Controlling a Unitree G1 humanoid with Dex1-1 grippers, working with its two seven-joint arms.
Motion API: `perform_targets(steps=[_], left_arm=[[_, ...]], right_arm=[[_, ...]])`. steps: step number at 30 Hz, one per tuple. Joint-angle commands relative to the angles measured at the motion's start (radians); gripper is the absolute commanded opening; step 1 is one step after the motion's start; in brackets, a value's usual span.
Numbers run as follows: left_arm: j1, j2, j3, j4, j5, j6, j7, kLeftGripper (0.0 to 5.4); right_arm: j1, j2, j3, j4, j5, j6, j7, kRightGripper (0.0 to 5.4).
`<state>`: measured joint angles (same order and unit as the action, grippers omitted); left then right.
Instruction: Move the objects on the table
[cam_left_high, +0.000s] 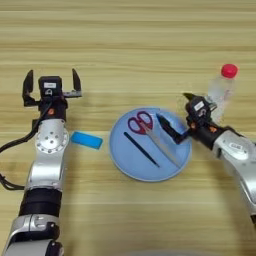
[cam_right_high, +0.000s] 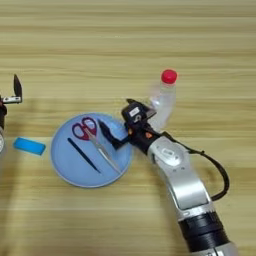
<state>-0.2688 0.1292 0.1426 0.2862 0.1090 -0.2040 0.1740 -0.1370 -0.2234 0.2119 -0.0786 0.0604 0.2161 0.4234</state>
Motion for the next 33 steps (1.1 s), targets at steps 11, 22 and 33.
perform_targets(steps=[11, 22, 33], left_arm=[[-0.029, -0.014, -0.011, 0.013, -0.107, 0.135, -0.124, 5.40], [-0.029, -0.019, -0.023, 0.002, -0.119, 0.167, -0.162, 5.40], [-0.027, -0.021, -0.030, -0.001, -0.113, 0.174, -0.148, 5.40]], right_arm=[[0.026, -0.004, 0.039, 0.019, -0.011, 0.039, 0.026, 5.36], [0.045, -0.010, 0.062, -0.013, -0.011, 0.084, 0.037, 5.36], [0.057, -0.033, 0.102, -0.031, -0.057, 0.086, 0.050, 5.36]])
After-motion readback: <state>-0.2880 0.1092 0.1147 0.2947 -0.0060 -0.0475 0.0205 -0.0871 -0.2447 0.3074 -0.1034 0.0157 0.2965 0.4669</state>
